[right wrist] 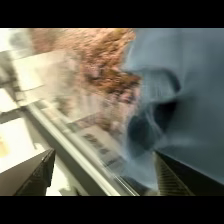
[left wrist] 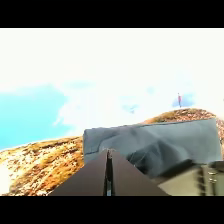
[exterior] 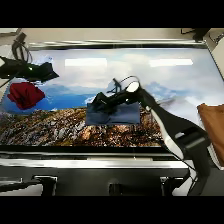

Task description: Fold the clothes and pants, and hang the long-sleeved shirts on hangers.

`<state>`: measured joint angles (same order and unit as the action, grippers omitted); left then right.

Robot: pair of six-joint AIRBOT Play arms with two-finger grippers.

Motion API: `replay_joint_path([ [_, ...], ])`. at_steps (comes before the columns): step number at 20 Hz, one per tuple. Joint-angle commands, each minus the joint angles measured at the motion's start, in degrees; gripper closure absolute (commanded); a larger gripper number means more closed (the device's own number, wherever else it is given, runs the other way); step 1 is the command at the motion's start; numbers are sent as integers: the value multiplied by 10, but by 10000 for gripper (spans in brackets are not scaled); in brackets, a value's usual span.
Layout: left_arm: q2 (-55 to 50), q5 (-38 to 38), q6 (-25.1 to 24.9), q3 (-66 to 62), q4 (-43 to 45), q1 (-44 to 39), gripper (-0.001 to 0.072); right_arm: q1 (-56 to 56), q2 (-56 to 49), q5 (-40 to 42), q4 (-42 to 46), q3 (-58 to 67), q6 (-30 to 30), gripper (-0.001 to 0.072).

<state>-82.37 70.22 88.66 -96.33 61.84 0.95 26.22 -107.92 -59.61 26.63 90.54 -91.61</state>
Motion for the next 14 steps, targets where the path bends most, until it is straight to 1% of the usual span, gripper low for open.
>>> replay_joint_path([
  [1, 19, 0, -2, 2, 15, 3, 687, -17, -18, -26, -51, 6, 34, 8],
  [4, 20, 0, -10, 2, 19, 5, 687, -128, 33, -115, 58, 8, 23, 9],
  [6, 20, 5, -14, 2, 19, 5, 687, -217, 73, -167, 188, 8, -14, 9],
  [8, 20, 10, -17, 2, 19, 5, 687, -292, 92, -233, 336, 5, -64, 25],
  [9, 20, 10, -17, 2, 18, 4, 687, -318, 92, -260, 376, -7, -76, 29],
  [10, 20, 10, -17, 2, 18, 3, 687, -332, 92, -265, 380, -30, -73, 34],
  [11, 20, 10, -17, 2, 18, 2, 687, -336, 92, -250, 362, -62, -61, 42],
  [13, 20, 10, -17, 2, 17, -4, 686, -327, 83, -199, 284, -126, 7, 46],
  [14, 20, 11, -17, 2, 17, -7, 686, -321, 74, -178, 238, -149, 43, 60],
])
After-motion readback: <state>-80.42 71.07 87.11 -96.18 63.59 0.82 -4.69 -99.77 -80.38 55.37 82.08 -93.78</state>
